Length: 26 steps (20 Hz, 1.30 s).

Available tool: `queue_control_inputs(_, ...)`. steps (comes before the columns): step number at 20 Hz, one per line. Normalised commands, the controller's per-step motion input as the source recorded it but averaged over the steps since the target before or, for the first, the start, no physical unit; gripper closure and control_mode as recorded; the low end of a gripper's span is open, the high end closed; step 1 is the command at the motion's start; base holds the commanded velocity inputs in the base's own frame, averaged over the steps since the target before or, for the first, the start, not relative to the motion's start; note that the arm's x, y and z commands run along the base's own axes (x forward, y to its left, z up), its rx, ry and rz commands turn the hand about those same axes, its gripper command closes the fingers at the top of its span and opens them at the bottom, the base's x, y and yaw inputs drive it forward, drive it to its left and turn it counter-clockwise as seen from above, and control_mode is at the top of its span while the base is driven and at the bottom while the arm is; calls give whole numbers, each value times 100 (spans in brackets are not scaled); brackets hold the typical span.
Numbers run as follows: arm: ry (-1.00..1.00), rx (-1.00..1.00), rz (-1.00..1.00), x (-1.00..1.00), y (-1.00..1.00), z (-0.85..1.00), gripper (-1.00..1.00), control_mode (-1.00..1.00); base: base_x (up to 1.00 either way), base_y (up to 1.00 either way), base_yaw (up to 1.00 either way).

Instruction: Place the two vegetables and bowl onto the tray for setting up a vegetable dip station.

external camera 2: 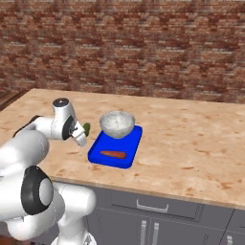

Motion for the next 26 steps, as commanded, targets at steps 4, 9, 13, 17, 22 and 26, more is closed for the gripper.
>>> queue_control_inputs(4,-7,0,17,53,27,0,-100,-100,0,0,0)
queue_control_inputs(9,-7,0,16,52,24,0,-100,-100,0,0,0)
queue_control_inputs(13,-3,0,15,52,22,0,-100,-100,0,0,0)
queue_control_inputs(17,0,-2,13,52,17,0,-100,-100,0,0,0)
queue_control_inputs(22,0,-12,9,48,13,-1,-100,-100,0,0,0)
queue_control_inputs(26,0,-20,8,44,9,-6,-100,-100,0,0,0)
